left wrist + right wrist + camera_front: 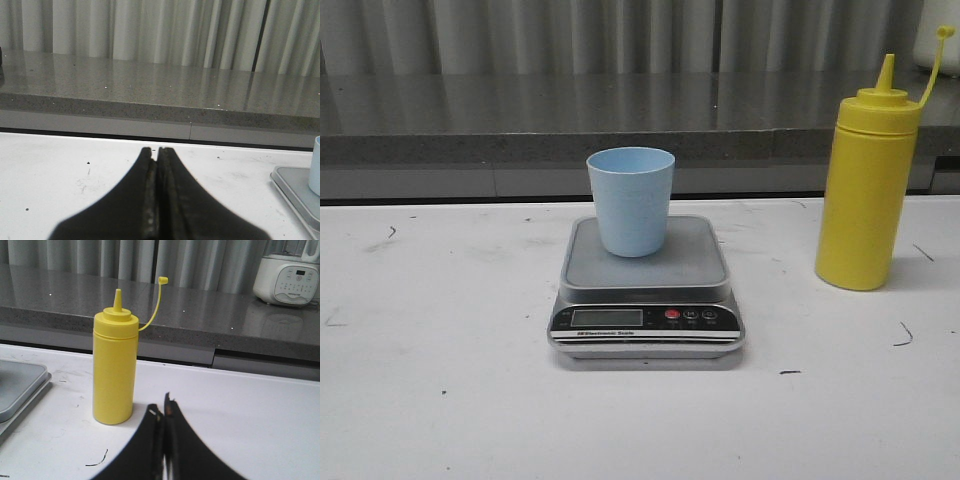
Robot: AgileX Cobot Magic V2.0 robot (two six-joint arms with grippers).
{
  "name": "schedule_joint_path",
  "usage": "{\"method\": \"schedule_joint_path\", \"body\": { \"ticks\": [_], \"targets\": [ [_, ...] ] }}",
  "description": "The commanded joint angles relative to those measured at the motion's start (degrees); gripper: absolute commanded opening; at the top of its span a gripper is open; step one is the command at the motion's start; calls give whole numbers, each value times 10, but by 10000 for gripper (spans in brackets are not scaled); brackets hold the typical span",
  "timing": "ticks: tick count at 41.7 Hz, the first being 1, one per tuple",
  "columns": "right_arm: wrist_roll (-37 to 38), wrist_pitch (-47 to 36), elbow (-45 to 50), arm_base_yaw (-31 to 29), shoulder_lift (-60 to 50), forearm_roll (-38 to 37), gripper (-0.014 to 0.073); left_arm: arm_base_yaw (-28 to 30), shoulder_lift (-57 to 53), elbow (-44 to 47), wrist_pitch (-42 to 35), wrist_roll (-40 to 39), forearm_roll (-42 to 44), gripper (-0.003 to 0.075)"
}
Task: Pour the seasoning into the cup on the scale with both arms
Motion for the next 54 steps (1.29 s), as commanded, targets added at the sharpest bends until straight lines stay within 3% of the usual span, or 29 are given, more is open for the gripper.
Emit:
{"method": "schedule_joint_path", "body": {
  "ticks": [1, 12, 54],
  "targets": [
    [2, -51, -4, 1, -10, 2, -120, 1, -9, 14, -50, -3, -3, -20],
    [123, -54, -4, 3, -10, -59, -120, 1, -9, 14, -50, -3, -3, -20],
    [125, -54, -4, 3, -10, -44, -120, 1, -9, 14, -50, -3, -3, -20]
  ]
}}
